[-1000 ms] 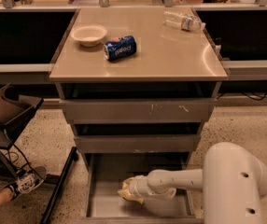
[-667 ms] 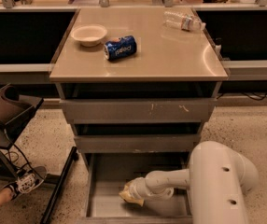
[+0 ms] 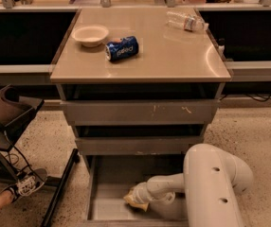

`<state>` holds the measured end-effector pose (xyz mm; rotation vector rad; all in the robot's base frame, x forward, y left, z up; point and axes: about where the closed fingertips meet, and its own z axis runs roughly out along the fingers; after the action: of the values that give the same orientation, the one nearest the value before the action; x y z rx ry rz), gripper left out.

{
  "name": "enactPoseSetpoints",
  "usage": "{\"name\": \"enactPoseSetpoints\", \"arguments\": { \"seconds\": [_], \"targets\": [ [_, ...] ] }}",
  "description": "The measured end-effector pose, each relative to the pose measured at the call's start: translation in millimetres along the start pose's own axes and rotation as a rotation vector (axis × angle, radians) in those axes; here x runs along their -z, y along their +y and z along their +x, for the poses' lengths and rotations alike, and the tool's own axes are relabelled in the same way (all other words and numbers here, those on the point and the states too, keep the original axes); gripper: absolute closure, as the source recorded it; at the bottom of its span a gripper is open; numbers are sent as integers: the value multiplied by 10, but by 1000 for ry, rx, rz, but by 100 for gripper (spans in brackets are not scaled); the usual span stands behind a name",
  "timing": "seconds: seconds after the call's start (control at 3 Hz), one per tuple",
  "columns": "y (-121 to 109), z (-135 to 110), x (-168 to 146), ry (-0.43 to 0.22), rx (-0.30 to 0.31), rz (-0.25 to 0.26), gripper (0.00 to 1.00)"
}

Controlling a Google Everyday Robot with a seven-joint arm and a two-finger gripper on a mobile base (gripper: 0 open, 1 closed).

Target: Place sponge into bottom drawer

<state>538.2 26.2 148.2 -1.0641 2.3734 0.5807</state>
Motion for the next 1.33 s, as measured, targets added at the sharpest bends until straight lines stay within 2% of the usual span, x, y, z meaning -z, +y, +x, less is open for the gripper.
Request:
{"name": "enactPoseSetpoints", "arguments": {
  "seconds": [0.33, 1.33],
  "targets": [
    [-4, -1, -1, 0, 0, 2, 82],
    [-4, -1, -2, 0, 0, 2, 12]
  ]
}}
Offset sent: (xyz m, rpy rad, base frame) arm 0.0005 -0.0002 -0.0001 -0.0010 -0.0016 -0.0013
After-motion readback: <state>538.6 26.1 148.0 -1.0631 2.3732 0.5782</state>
